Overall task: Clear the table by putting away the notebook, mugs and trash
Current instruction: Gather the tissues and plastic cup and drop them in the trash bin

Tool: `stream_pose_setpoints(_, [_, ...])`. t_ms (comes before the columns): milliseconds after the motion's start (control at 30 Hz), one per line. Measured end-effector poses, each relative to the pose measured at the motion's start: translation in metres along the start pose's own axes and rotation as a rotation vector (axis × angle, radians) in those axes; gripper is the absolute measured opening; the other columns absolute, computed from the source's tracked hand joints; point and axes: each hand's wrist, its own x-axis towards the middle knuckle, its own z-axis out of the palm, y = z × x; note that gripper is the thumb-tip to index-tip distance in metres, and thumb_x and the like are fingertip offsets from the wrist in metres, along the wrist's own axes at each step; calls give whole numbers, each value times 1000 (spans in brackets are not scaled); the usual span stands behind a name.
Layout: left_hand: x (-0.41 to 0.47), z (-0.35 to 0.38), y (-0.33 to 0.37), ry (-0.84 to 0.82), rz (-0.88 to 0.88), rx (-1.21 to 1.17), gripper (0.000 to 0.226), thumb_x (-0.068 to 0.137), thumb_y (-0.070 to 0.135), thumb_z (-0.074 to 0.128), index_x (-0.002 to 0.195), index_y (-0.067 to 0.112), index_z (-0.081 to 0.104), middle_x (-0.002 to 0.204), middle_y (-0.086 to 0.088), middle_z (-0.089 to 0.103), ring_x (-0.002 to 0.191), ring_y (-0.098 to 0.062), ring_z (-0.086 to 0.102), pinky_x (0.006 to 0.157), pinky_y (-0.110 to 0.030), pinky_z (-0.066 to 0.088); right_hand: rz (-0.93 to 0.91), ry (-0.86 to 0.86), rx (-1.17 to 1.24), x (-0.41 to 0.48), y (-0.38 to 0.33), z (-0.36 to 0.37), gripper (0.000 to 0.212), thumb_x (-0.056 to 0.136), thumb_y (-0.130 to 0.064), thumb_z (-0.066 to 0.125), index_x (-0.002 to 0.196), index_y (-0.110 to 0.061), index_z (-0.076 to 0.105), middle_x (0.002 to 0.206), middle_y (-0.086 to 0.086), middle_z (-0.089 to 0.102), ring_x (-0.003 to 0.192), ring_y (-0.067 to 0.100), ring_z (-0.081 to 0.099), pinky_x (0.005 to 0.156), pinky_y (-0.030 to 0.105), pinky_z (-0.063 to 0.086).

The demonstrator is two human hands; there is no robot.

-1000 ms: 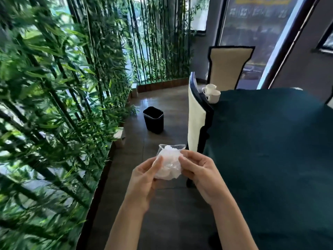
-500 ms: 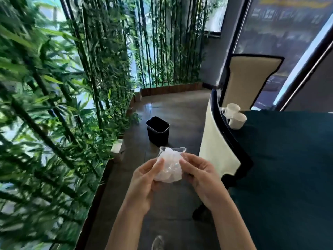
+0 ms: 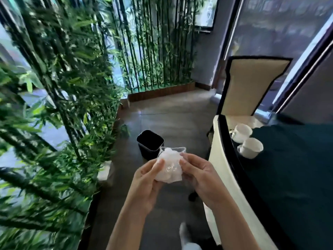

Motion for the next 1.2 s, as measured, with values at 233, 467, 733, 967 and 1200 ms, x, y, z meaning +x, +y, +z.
stream_pose_setpoints(233, [139,14,6,34,2,6,32,96,22,66,116,0,78,106,-18,81,92,-22,79,72,-28,63,-7,6,20,137,-24,-42,25,89,-17,72,111,-9,80,104,9,79,93,19,72,79,30,59])
stream_pose_setpoints(467, [253,10,27,158,-18,-17,33,92,24,69,115,2,79,110,-19,80,95,-23,79,76,-31,64,81,-87,30,267,-40,-63,28,95,-2,64,121,0,73,120,21,75,106,24,72,90,31,59])
stream_pose_setpoints(733, [358,-48,67,279,-55,8,30,87,24,68,105,6,84,102,-17,83,86,-21,80,69,-27,64,195,-113,-104,408,-12,-43,20,93,-12,70,110,-4,77,99,9,78,90,20,70,79,25,57])
stream_pose_setpoints(967, [470,-138,93,272,-192,-7,34,90,24,68,112,1,80,108,-26,80,91,-29,80,71,-30,64,241,-54,-180,529,39,-18,29,93,-25,74,115,-7,76,111,14,79,101,23,73,93,35,58])
stream_pose_setpoints(1200, [591,-231,51,386,-386,39,29,78,25,77,97,5,84,95,-26,81,76,-30,80,62,-35,65,384,156,-160,627,129,-35,26,87,-22,76,112,-16,81,109,13,81,97,22,79,81,23,60])
